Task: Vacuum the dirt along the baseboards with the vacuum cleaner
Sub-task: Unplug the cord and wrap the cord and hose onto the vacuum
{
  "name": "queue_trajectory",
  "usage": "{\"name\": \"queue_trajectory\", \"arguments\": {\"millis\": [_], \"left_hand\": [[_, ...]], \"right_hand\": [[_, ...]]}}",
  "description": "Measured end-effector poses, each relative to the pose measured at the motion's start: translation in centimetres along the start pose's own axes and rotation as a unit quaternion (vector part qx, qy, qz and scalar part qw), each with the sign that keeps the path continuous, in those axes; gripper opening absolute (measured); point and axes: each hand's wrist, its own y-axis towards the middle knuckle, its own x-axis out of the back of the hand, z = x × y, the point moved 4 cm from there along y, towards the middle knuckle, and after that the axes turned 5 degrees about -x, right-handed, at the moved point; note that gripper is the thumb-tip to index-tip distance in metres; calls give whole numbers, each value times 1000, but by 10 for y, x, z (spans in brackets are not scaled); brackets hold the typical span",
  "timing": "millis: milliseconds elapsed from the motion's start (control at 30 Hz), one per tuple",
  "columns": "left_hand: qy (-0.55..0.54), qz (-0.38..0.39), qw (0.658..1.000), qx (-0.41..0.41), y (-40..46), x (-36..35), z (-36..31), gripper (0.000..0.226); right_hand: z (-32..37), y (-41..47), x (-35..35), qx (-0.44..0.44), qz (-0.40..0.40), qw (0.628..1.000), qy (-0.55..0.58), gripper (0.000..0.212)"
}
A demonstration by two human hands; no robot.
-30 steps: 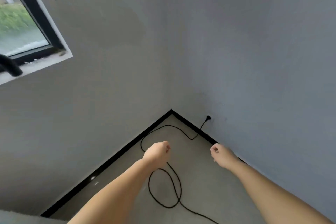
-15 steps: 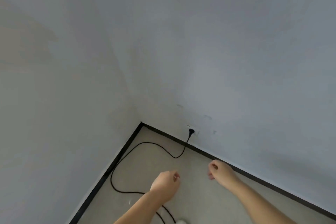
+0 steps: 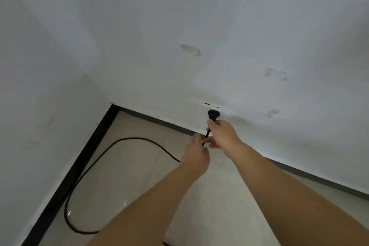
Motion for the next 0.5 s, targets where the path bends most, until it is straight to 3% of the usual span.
{"name": "queue_trajectory", "arguments": {"millis": [133, 233, 300, 367, 500], "left_hand": [[-32, 6, 999, -11, 37, -25, 30, 16], [-38, 9, 999, 17, 42, -37, 38, 20], [4, 16, 1000, 22, 34, -46, 47, 19], [66, 69, 994, 48, 9, -60, 67, 22], [39, 119, 989, 74, -82, -59, 92, 34]], "right_hand": [[-8, 32, -18, 12, -6, 1000, -3, 33], [-10, 42, -22, 96, -78, 988, -87, 32], [-20, 39, -24, 97, -96, 983, -120, 29], [-53, 28, -33, 58, -67, 987, -136, 24], [-124, -18, -52, 2, 25, 998, -62, 28]]}}
